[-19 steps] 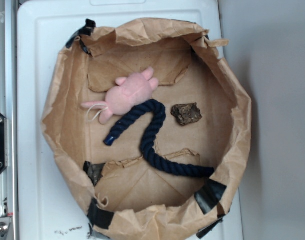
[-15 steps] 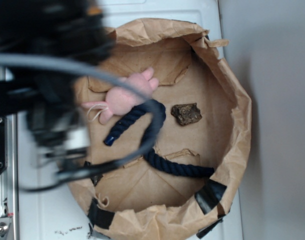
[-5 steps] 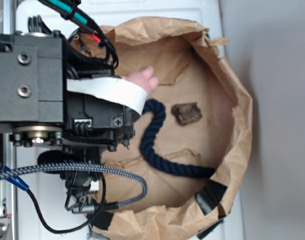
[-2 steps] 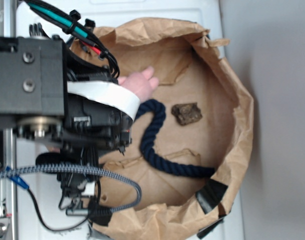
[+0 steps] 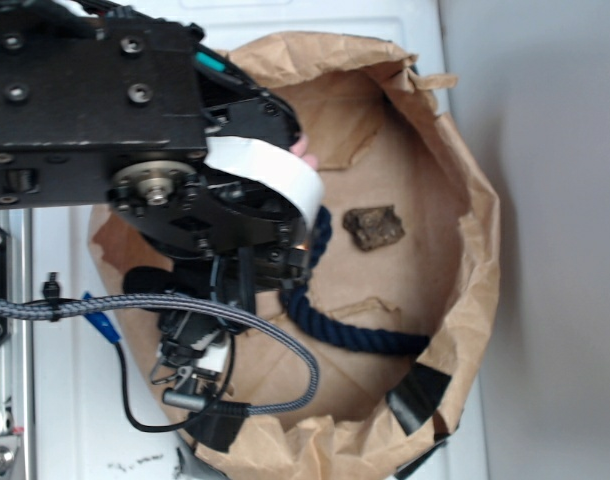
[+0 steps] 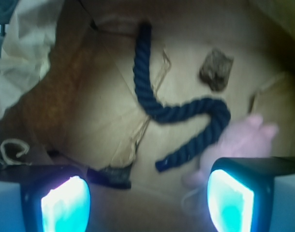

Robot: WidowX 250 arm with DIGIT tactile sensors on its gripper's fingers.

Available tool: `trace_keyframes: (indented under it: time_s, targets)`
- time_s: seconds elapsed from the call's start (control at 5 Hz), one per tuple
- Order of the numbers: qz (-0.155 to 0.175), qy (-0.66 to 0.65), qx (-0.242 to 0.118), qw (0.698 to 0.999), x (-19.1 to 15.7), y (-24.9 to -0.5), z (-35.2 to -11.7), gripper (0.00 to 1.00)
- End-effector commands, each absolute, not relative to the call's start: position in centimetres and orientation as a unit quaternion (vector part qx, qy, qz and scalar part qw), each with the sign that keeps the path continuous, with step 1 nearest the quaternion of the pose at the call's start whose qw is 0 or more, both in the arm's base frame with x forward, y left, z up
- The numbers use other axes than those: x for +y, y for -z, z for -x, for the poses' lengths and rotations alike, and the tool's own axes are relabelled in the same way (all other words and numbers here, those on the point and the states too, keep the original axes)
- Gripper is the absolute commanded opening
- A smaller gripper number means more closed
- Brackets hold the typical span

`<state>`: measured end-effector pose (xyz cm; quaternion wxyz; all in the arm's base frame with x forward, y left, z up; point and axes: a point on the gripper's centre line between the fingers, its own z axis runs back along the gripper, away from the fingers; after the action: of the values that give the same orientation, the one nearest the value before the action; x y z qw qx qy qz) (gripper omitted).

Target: Grab the blue rope.

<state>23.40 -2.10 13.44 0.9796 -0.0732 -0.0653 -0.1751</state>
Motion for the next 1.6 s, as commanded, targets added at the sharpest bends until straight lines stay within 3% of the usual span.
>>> trace_keyframes:
  time_s: [0.0, 0.2, 0.4, 0.6, 0.8, 1.0, 1.4]
  targets:
    - [0.071, 0.169, -0.079, 0.980, -2.6, -13.8, -24.3, 1.00]
    - [0.085, 0.139, -0.066, 0.984, -2.0, -12.5, -24.4, 1.00]
    - [0.097, 0.102, -0.069, 0.988, -1.0, -12.7, -24.3, 1.00]
    - [0.094, 0.092, -0.082, 0.988, 1.3, -13.4, -26.3, 1.00]
    - [0.105, 0.075, -0.099, 0.987, 2.0, -14.9, -26.5, 1.00]
    - [0.091, 0.088, -0.082, 0.989, 0.6, -13.9, -27.0, 1.00]
    - [0.022, 0.154, -0.060, 0.986, -3.4, -10.6, -27.3, 1.00]
